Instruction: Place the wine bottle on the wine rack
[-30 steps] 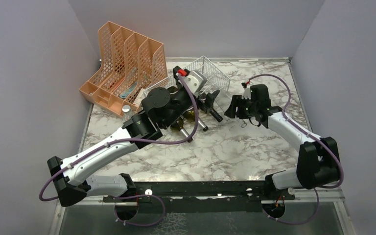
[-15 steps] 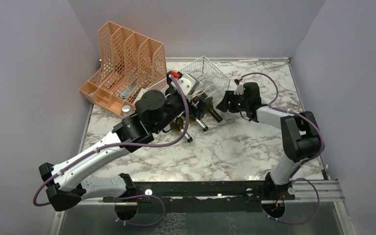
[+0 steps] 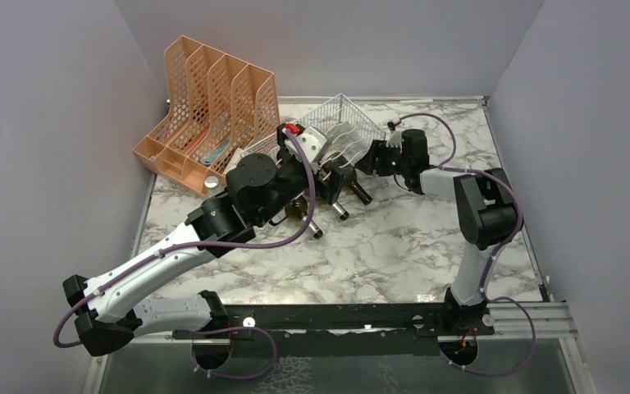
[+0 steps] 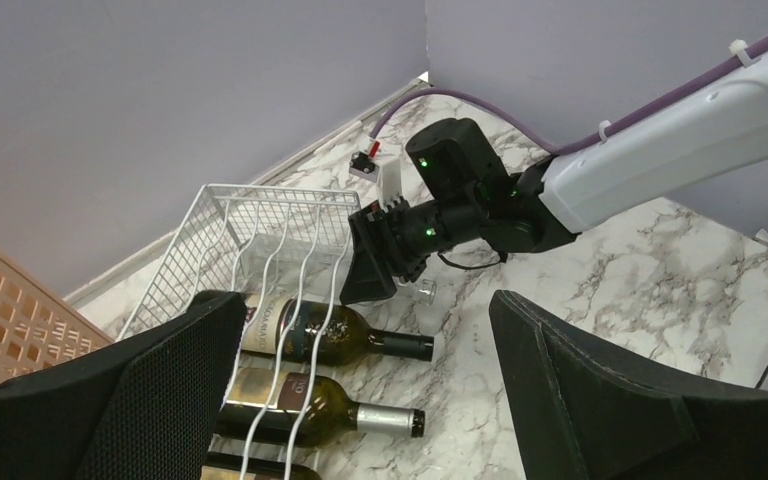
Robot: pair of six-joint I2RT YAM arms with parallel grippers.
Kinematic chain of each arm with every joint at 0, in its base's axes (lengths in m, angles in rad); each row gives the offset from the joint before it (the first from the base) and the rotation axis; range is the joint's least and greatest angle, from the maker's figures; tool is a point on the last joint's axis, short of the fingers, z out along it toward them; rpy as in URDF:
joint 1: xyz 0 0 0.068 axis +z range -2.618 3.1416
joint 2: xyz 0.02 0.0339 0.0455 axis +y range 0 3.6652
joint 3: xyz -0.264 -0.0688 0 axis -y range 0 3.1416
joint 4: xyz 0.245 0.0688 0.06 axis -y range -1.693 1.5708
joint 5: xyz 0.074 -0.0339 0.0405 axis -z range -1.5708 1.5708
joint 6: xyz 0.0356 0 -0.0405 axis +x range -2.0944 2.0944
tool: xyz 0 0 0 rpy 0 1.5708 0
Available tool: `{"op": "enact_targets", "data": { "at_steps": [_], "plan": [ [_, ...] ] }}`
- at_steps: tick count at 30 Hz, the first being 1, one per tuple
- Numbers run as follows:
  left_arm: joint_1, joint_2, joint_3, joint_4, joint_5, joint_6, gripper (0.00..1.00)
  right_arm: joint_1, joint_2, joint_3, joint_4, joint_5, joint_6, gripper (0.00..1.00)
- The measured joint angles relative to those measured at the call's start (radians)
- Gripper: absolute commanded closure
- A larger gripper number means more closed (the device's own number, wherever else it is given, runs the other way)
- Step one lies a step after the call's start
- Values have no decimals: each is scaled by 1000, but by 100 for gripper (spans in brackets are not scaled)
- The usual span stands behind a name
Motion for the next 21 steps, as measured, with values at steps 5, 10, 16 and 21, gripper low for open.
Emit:
{"op": "enact_targets", "data": {
  "at_steps": [5, 10, 16, 21],
  "plan": [
    [0, -3, -17, -5, 0, -1, 1, 0, 56, 28, 43, -10, 27, 66],
    [0, -3, -27, -15, 0, -3, 1, 1, 71, 28, 76, -13, 67, 59],
    [0, -3, -28, -15, 0, -3, 1, 1, 80, 37, 90, -11, 124, 43],
    [0, -3, -29, -15, 0, -3, 1, 1, 86, 39, 90, -9, 175, 33]
  ]
}}
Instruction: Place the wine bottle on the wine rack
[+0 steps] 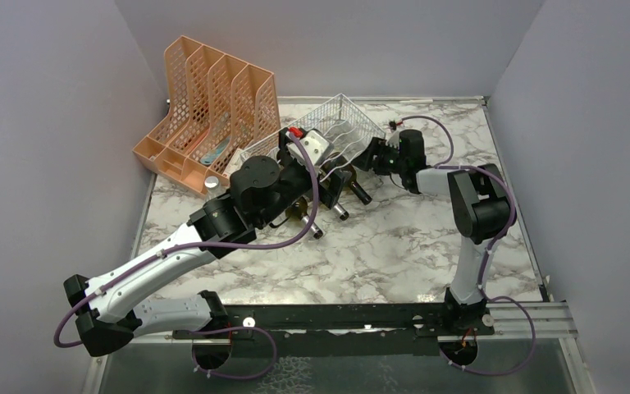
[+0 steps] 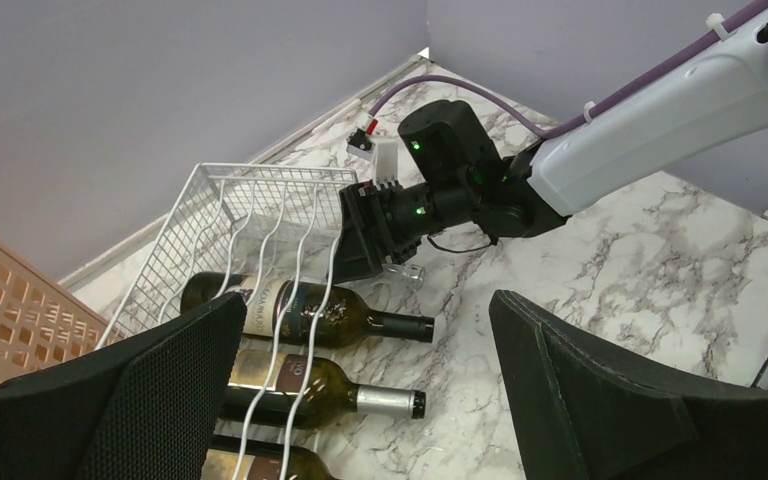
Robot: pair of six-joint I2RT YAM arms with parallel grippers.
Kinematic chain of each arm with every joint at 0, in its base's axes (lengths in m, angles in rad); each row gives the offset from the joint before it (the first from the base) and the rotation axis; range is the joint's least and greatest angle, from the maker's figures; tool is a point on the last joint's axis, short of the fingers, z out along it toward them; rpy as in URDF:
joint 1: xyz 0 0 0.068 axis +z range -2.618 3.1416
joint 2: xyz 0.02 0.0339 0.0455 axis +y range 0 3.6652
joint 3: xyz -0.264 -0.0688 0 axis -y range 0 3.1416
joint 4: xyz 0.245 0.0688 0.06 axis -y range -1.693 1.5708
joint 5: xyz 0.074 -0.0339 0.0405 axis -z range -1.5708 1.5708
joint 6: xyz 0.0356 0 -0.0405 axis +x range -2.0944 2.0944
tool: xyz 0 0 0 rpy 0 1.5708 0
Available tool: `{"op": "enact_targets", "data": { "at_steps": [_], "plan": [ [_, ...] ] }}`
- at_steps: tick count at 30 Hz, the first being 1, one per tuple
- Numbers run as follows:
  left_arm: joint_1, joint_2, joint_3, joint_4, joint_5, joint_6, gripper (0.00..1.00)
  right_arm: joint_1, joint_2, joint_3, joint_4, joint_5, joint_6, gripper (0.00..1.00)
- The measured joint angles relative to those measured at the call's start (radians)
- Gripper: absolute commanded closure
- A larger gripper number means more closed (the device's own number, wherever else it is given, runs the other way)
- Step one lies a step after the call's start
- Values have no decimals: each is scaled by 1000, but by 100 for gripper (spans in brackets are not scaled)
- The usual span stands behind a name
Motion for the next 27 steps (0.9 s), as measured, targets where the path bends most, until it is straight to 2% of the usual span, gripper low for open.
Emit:
{"op": "enact_targets", "data": {
  "at_steps": [6, 16, 27],
  "plan": [
    [0, -2, -3, 0, 0, 0, 1, 0, 0, 0, 5, 24, 40, 23],
    [0, -20, -13, 0, 0, 0, 1, 0, -13, -12, 6, 61, 45, 17],
    [0, -33, -28, 0, 0, -7, 1, 0, -180, -102, -10, 166, -5, 13]
  ]
}}
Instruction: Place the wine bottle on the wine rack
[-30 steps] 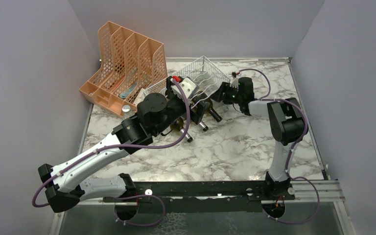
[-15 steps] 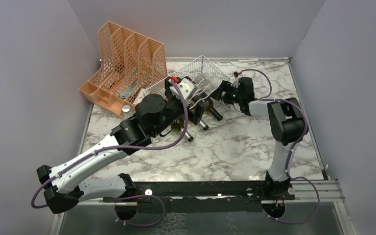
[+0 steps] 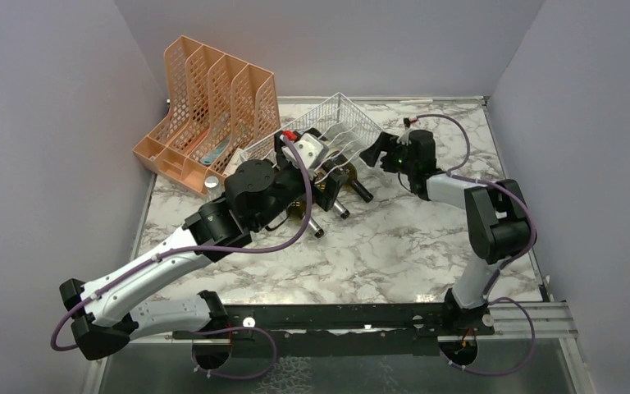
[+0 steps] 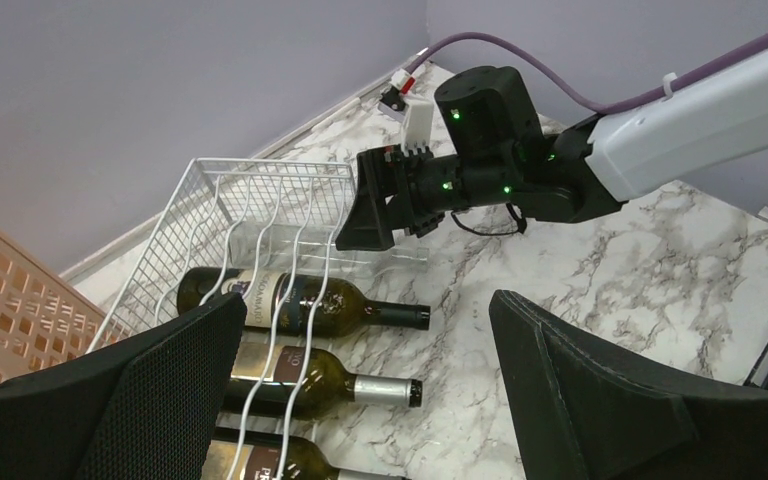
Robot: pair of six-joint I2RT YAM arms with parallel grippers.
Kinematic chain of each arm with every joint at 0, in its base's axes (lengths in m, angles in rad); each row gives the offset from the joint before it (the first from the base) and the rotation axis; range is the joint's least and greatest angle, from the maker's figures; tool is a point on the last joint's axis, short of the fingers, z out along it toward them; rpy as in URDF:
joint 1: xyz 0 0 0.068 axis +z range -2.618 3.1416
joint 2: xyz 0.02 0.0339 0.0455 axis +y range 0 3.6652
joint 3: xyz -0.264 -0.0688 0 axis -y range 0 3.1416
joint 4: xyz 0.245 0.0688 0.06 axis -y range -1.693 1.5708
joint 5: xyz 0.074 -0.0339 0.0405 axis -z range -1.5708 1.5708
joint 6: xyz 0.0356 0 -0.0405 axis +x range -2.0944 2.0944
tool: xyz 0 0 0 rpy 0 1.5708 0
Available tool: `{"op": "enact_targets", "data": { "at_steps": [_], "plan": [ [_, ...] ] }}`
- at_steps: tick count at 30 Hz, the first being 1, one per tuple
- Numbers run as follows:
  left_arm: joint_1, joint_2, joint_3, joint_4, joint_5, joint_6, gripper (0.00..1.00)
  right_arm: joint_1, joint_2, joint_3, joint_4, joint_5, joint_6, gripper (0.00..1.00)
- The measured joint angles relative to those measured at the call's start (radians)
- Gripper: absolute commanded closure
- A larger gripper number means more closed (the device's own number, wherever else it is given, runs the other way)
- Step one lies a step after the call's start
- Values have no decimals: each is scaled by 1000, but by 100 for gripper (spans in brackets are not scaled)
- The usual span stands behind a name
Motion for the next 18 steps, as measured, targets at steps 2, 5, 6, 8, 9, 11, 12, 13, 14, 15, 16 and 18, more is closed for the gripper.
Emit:
{"op": "enact_targets", "data": {
  "at_steps": [2, 5, 6, 8, 9, 11, 12, 13, 14, 15, 16, 18],
  "plan": [
    [0, -5, -4, 0, 0, -2, 1, 0, -24, -17, -7, 21, -12, 14],
    [0, -14, -12, 0, 0, -5, 1, 0, -71, -47, -49, 58, -36, 14],
    [0, -17, -13, 0, 0, -6, 1, 0, -90, -58, -68, 72, -43, 14],
    [0, -24, -17, 0, 0, -8, 1, 0, -132, -77, -110, 99, -57, 14],
    [0, -29, -19, 0, 0, -8, 1, 0, -153, -87, -132, 114, -64, 14],
    [0, -37, -23, 0, -2, -8, 1, 0, -192, -106, -172, 141, -78, 16],
    [0, -40, -24, 0, -2, -8, 1, 0, -209, -116, -190, 150, -83, 17],
    [0, -44, -27, 1, -3, -8, 1, 0, -224, -126, -208, 159, -89, 19],
    [0, -48, -31, 1, -4, -8, 1, 0, -238, -138, -229, 168, -92, 22],
    [0, -50, -34, 1, -6, -8, 1, 0, -243, -144, -248, 172, -95, 25],
    [0, -51, -36, 1, -8, -8, 1, 0, -245, -147, -269, 175, -96, 27],
    [0, -53, -41, 0, -10, -8, 1, 0, -245, -156, -300, 178, -93, 34]
  ]
}}
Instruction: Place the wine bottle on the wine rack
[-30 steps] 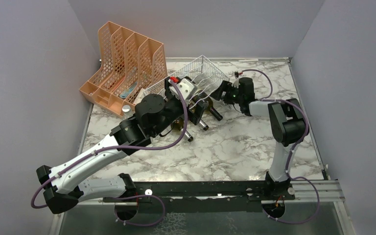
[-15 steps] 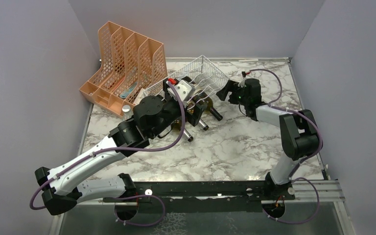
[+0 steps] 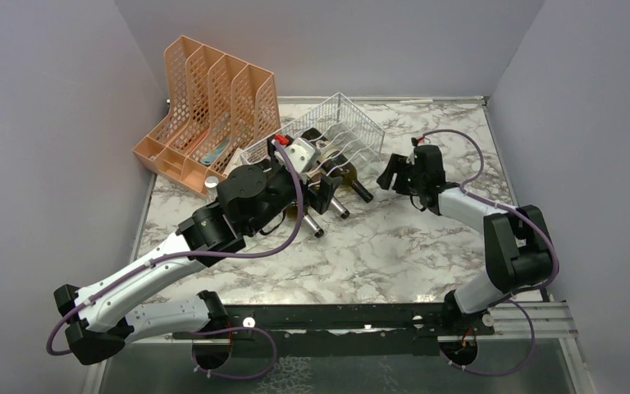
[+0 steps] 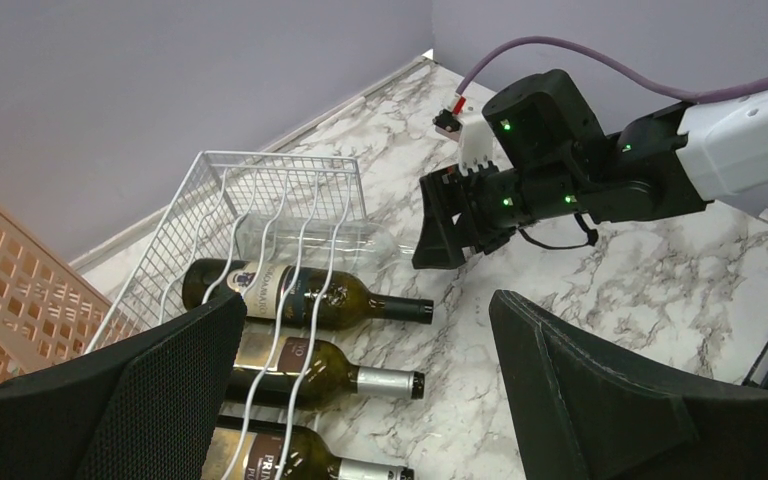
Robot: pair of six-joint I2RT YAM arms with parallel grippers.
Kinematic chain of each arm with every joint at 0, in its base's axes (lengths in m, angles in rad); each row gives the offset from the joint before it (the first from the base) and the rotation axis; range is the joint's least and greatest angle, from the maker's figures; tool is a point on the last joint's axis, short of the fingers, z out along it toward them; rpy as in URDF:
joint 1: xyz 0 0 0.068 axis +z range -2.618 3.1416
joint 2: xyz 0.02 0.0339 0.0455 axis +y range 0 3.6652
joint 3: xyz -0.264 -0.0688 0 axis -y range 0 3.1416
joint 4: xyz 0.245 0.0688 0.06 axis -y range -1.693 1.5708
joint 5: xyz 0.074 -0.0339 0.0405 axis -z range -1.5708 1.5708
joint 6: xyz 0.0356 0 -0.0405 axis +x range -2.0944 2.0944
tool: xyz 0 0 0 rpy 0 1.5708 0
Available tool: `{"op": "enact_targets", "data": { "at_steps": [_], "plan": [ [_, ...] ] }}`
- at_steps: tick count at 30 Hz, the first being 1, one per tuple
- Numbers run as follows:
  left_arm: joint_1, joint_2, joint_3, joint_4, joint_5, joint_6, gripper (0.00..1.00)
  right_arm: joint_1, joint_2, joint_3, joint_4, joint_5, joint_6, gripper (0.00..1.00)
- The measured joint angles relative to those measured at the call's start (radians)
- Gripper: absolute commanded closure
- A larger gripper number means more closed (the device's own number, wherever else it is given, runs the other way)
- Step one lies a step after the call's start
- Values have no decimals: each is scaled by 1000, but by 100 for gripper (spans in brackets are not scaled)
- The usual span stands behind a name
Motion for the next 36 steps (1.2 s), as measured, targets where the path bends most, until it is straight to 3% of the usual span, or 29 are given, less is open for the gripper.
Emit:
{"op": "enact_targets", "data": {
  "at_steps": [6, 16, 22, 29, 36],
  "plan": [
    [0, 0, -6, 0, -5, 0, 1, 0, 22, 1, -41, 0, 19, 53],
    [0, -6, -7, 0, -9, 0, 1, 0, 135, 116, -41, -45, 16, 64],
    [0, -10, -7, 0, -13, 0, 1, 0, 152, 137, -16, -105, 5, 63],
    [0, -18, -7, -1, -24, 1, 1, 0, 149, 151, -45, -88, 11, 38],
    [0, -51, -7, -6, -68, 9, 1, 2, -38, 117, -123, -55, 10, 37]
  ]
}}
